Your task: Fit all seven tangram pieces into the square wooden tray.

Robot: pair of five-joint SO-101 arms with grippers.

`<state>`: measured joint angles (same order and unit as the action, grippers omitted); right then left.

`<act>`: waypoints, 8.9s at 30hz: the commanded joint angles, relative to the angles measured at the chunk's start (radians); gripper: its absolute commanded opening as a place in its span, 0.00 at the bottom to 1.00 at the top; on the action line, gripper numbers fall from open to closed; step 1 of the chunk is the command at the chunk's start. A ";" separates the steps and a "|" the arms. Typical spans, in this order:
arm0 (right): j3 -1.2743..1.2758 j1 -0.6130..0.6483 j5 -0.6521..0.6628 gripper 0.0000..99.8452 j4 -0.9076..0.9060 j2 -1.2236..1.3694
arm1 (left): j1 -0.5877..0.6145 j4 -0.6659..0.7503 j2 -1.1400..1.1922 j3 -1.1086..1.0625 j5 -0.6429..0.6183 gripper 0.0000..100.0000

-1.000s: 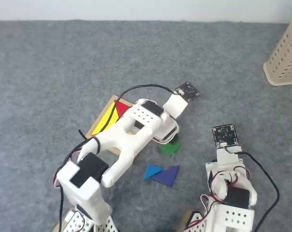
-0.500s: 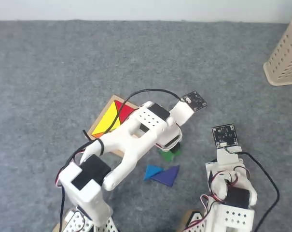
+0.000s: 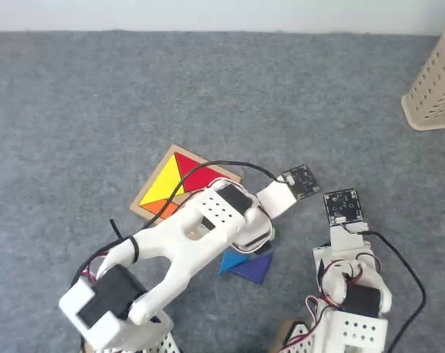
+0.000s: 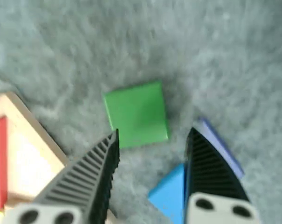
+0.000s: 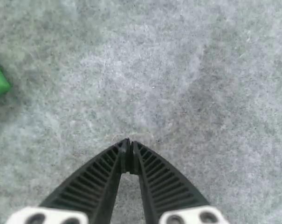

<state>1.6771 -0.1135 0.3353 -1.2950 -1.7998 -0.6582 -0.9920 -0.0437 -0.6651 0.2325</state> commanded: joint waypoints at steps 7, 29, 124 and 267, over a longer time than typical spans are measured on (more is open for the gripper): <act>0.006 -0.012 0.011 0.01 0.013 -0.015 | 0.005 0.009 0.201 0.140 0.011 0.22; 0.006 -0.012 0.011 0.01 0.013 -0.015 | 0.133 -0.074 0.302 0.277 0.005 0.01; 0.006 -0.012 0.011 0.01 0.013 -0.015 | 0.371 -0.114 -0.005 0.042 0.278 0.02; 0.006 -0.012 0.011 0.01 0.013 -0.015 | 0.233 0.126 0.089 0.013 -0.193 0.01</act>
<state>1.6771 -0.1135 0.3353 -1.2950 -1.7998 -0.4281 -0.8048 0.0545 -0.6697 0.0483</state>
